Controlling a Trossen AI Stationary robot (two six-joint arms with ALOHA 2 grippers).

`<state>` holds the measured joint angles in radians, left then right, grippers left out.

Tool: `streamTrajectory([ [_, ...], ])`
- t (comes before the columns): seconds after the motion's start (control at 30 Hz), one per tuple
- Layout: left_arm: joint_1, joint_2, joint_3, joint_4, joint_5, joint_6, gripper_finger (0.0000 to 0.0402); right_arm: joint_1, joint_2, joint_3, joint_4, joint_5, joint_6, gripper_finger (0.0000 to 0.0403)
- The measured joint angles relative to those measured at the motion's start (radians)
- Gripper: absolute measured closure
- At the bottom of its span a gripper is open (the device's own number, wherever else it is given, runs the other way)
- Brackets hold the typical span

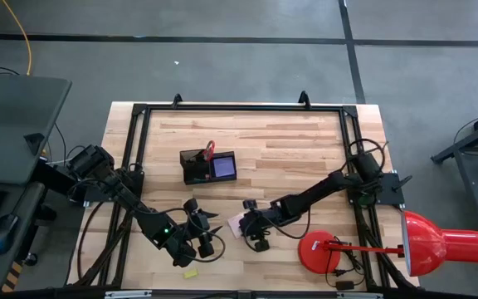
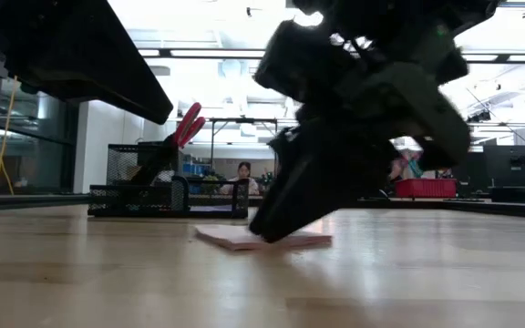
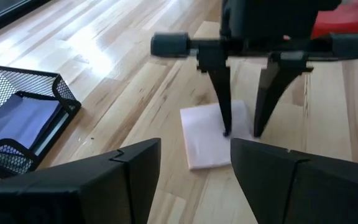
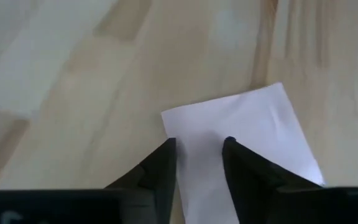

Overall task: Pick and place office supplies into organizer
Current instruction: Put the pink sticky note into the desk organizer

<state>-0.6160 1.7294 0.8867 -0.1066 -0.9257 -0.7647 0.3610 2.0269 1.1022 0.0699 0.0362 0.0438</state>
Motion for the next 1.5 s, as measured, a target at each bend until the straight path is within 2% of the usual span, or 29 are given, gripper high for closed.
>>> streamTrajectory([
  [0.27, 0.000, 0.000, 0.000, -0.001, 0.060, 0.034, 0.0220, 0.014, -0.087, -0.002, -0.100, 0.088, -0.025, 0.0225],
  [0.43, 0.001, 0.004, 0.000, -0.001, 0.060, 0.035, 0.0220, 0.013, -0.097, -0.002, -0.109, 0.099, -0.045, 0.0219],
  [0.6, 0.002, 0.004, 0.000, -0.007, 0.055, 0.035, 0.0220, 0.011, -0.103, -0.001, -0.138, 0.233, -0.070, 0.0219],
  [0.7, 0.001, 0.004, 0.000, -0.009, 0.054, 0.035, 0.0220, -0.005, -0.103, 0.000, -0.149, 0.262, -0.067, 0.0219],
  [0.77, 0.001, 0.004, 0.000, -0.009, 0.054, 0.035, 0.0220, -0.026, -0.103, 0.001, -0.160, 0.235, -0.037, 0.0219],
  [0.87, 0.001, 0.004, 0.000, -0.008, 0.054, 0.035, 0.0220, -0.065, -0.103, 0.001, -0.186, 0.134, -0.004, 0.0219],
  [1.07, 0.001, 0.004, 0.000, -0.009, 0.054, 0.035, 0.0220, -0.086, -0.103, 0.002, -0.167, 0.100, -0.117, 0.0218],
  [1.33, 0.001, 0.004, 0.000, -0.008, 0.051, 0.035, 0.0220, -0.094, -0.103, 0.002, -0.087, -0.083, -0.171, 0.0217],
  [1.5, 0.002, 0.004, 0.000, -0.008, 0.051, 0.035, 0.0220, -0.109, -0.103, 0.004, -0.048, -0.134, -0.176, 0.0217],
])
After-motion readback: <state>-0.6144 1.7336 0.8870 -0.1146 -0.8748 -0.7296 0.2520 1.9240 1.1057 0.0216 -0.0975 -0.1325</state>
